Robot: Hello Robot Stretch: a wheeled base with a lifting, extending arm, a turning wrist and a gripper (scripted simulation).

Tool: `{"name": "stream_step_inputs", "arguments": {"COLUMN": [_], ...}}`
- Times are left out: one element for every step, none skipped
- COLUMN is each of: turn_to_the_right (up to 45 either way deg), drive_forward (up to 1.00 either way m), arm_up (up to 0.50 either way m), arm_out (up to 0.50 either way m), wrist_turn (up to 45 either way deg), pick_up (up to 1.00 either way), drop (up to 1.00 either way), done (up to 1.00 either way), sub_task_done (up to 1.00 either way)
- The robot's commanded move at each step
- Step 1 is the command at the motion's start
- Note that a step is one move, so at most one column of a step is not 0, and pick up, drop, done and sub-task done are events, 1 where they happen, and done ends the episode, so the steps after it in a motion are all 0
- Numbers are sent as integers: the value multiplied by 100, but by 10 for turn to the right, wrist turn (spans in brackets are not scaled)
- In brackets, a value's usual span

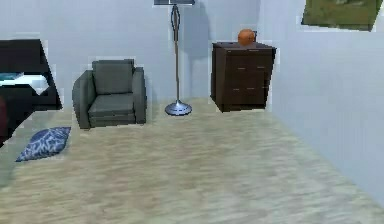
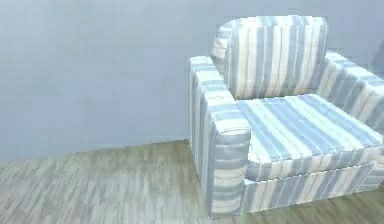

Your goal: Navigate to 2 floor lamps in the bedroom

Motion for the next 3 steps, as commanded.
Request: {"name": "stream_step_inputs", "arguments": {"turn_to_the_right": [0, 30, 0], "drive_forward": [100, 0, 90], "arm_up": [0, 0, 0], "arm_out": [0, 0, 0], "wrist_turn": [0, 0, 0], "pick_up": [0, 0, 0], "drop": [0, 0, 0], "done": [0, 0, 0], "sub_task_done": [0, 0, 0]}}
